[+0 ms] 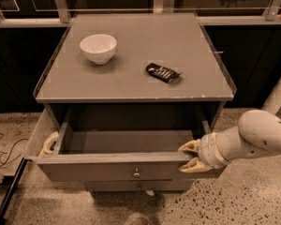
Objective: Open top drawer
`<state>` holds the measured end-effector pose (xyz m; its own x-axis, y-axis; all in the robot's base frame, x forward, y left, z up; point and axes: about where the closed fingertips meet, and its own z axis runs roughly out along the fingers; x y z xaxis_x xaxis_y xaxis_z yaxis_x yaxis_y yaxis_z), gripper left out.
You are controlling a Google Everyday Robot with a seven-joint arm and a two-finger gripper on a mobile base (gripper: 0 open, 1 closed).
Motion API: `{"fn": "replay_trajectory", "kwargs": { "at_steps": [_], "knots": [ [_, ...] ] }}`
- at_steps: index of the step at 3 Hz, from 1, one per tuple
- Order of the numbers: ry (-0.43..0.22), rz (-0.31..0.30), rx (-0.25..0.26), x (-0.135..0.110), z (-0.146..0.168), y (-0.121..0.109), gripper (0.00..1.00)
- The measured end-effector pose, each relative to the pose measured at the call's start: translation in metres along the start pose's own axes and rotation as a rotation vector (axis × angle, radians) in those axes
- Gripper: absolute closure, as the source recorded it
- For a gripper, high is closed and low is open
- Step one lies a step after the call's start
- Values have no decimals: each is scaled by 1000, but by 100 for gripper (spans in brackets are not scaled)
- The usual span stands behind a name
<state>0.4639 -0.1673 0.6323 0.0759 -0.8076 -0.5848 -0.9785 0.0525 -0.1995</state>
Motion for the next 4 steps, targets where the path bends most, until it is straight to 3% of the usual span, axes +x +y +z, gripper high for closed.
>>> {"fn": "replay_trajectory", "kwargs": {
  "at_steps": [1, 2, 4],
  "knots": [
    [-14, -8, -16, -2, -3, 18, 11],
    [-26, 1, -24, 11, -13, 51, 16],
    [-32, -1, -27, 5, -17, 51, 62]
  ]
}}
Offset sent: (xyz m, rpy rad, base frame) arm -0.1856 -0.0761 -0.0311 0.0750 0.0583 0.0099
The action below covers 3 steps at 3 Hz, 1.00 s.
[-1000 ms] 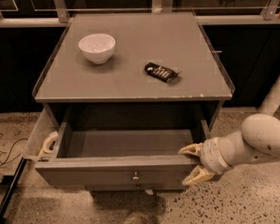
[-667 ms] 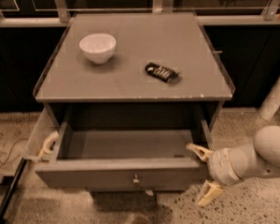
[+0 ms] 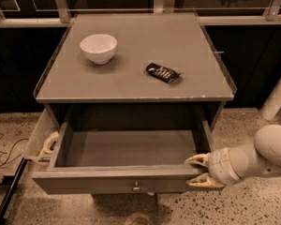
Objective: Open top drawer
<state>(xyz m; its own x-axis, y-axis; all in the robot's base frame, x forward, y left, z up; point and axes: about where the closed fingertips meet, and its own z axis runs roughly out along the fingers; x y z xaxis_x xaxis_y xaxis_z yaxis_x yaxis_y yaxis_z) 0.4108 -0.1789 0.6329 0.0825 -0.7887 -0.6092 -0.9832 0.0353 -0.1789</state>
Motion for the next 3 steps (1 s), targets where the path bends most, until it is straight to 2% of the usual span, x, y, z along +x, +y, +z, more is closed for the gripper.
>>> {"fn": "replay_trajectory", "kwargs": {
  "at_steps": [1, 2, 3],
  "knots": [
    [-20, -6, -11, -7, 0, 11, 85],
    [-20, -6, -11, -8, -2, 12, 100],
    [-25, 4, -12, -2, -4, 27, 100]
  ]
}}
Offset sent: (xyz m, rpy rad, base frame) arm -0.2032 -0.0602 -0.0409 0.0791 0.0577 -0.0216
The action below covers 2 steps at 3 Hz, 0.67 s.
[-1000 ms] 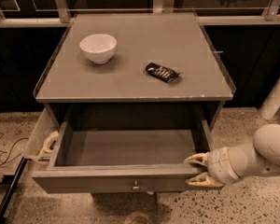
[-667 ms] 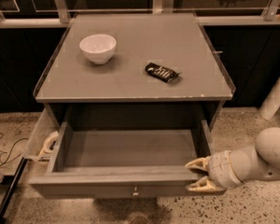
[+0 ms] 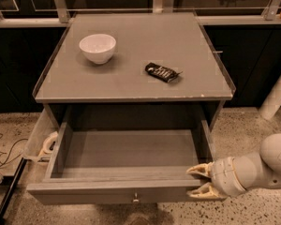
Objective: Open top drawer
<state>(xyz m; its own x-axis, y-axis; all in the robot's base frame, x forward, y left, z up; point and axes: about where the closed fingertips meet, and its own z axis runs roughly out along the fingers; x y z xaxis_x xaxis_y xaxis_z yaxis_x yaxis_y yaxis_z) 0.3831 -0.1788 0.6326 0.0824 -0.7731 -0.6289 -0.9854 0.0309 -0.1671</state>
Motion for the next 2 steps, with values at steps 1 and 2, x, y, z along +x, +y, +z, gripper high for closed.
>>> {"fn": "replay_trajectory", "kwargs": {
  "at_steps": [1, 2],
  "knots": [
    [0, 0, 1, -1, -1, 1, 100],
    [-3, 9, 2, 2, -2, 13, 100]
  ]
}}
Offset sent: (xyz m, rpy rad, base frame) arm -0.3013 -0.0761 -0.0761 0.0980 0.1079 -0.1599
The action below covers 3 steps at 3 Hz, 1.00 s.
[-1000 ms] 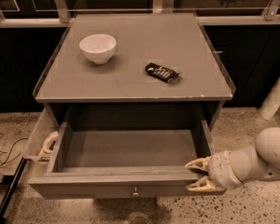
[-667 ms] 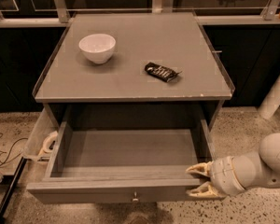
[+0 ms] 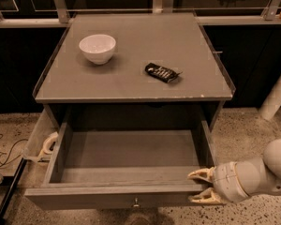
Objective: Open top drawer
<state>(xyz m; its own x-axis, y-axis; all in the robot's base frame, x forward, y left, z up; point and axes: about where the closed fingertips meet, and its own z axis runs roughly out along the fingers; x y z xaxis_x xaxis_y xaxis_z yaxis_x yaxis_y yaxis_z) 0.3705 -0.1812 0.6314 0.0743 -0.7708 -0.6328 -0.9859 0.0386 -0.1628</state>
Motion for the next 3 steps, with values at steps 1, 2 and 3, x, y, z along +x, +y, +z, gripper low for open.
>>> {"fn": "replay_trajectory", "kwargs": {
  "at_steps": [1, 2, 3],
  "knots": [
    [0, 0, 0, 0, 0, 0, 81],
    [0, 0, 0, 0, 0, 0, 58],
    [0, 0, 0, 0, 0, 0, 35]
  ]
}}
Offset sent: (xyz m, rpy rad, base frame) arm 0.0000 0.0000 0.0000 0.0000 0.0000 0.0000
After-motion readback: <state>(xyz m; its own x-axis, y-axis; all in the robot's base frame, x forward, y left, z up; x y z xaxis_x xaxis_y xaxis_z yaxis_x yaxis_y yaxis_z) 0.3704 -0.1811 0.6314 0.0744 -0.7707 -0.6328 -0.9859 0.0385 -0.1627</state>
